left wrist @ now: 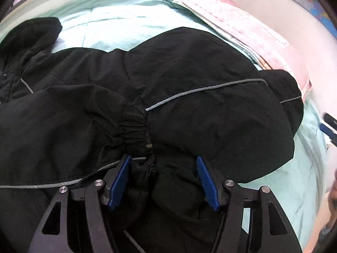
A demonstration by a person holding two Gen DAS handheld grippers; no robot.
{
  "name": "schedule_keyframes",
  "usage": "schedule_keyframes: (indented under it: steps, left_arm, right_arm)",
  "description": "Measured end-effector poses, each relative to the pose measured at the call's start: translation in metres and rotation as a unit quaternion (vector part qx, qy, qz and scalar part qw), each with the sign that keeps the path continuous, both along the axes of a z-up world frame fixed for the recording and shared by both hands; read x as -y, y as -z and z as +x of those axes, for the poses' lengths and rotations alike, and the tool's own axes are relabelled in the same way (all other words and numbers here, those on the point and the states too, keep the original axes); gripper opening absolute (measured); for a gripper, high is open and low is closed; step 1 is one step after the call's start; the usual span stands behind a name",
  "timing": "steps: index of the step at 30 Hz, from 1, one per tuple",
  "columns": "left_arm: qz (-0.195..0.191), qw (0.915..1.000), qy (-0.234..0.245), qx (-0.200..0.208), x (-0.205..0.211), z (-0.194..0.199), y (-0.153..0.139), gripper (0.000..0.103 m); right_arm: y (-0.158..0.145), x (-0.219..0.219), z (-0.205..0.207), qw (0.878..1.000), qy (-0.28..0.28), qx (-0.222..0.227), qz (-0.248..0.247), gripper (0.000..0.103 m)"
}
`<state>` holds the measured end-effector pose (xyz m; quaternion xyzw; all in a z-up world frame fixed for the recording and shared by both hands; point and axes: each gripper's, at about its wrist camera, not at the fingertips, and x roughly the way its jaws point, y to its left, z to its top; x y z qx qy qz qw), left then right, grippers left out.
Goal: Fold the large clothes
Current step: 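Lift the other sleeve cuff with the right gripper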
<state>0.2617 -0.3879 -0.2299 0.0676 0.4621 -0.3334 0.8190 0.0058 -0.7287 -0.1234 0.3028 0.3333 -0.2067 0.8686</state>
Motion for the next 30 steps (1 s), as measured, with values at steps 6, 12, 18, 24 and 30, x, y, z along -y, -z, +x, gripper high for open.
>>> schedule_keyframes:
  steps: [6, 12, 18, 24, 30]
  left_arm:
    - [-0.006, 0.9995, 0.004, 0.031, 0.0, -0.009, 0.003, 0.066]
    - [-0.012, 0.9992, 0.005, 0.038, -0.007, -0.024, 0.003, 0.066]
    - [-0.016, 0.9987, 0.009, 0.047, -0.012, -0.032, 0.002, 0.067]
    - [-0.011, 0.9988, 0.009, 0.047, -0.011, -0.035, 0.002, 0.068]
    - [-0.006, 0.9987, 0.01, 0.05, -0.008, -0.036, -0.003, 0.068]
  right_arm:
    - [0.047, 0.038, 0.056, 0.996, 0.039, -0.019, 0.076, 0.072]
    - [0.038, 0.022, 0.064, 0.998, 0.041, 0.019, 0.05, 0.028]
    - [-0.01, 0.015, 0.017, 0.993, 0.085, 0.074, -0.028, 0.013]
    - [0.046, 0.032, 0.032, 0.993, 0.118, -0.018, -0.006, 0.012]
    - [0.045, 0.026, 0.048, 0.994, 0.103, -0.04, -0.018, 0.012]
